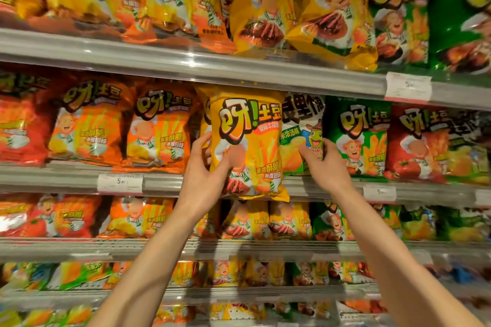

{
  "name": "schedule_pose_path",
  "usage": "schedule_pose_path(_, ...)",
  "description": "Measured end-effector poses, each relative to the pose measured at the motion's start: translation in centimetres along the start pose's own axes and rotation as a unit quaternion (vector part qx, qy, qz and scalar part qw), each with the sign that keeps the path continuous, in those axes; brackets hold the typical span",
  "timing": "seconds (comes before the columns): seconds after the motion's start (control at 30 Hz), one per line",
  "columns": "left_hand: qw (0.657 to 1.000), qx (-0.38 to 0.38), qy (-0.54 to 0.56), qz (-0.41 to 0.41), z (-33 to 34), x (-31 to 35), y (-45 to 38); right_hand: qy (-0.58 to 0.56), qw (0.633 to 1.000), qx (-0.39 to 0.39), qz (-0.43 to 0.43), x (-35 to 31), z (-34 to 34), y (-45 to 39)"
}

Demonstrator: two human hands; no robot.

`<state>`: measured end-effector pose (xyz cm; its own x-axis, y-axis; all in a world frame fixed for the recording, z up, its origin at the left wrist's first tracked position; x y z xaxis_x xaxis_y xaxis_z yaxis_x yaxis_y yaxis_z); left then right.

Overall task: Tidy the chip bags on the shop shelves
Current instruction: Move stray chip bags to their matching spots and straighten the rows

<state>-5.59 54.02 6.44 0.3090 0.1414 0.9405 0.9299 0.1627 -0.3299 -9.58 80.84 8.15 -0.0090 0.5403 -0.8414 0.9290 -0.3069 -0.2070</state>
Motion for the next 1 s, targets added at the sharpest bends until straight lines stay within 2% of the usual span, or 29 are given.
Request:
schedule_pose_path(0.27,1.000,0.012,-0.002,0.005,-0.5,0.1,0.2,-0.050,0.998,0.017,-0.035,-0.3,-0.3,-1.2)
schedule_pose_path(0.53,1.000,0.028,-0.003,0.010,-0.9,0.2,0.4,0.006,0.994,0.049,-0.094,-2.5,-3.3,-0.8)
schedule_pose_path(0.73,0.999,0.033,-0.024,0.021,-0.4,0.4,1.0,0.016,0.994,0.049,-0.094,-0.2,-6.8,0.9)
schedule_pose_path(1.0,0.997,0.016,-0.066,0.039,5.3,1.3,1.1,-0.033,0.993,0.091,-0.062,4.2,-11.3,3.7)
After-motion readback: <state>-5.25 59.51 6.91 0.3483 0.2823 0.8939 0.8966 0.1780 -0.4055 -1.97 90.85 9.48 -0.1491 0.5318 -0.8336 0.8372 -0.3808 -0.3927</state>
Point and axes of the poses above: each hand's wrist, its own y-axis away from the middle knuckle, its own z-axis out of the palm, x = y × z, the point moved 4 cm from there along -y, towards the middle knuckle, and after that the axes turned 1 degree about -y, right-handed, at the moved point
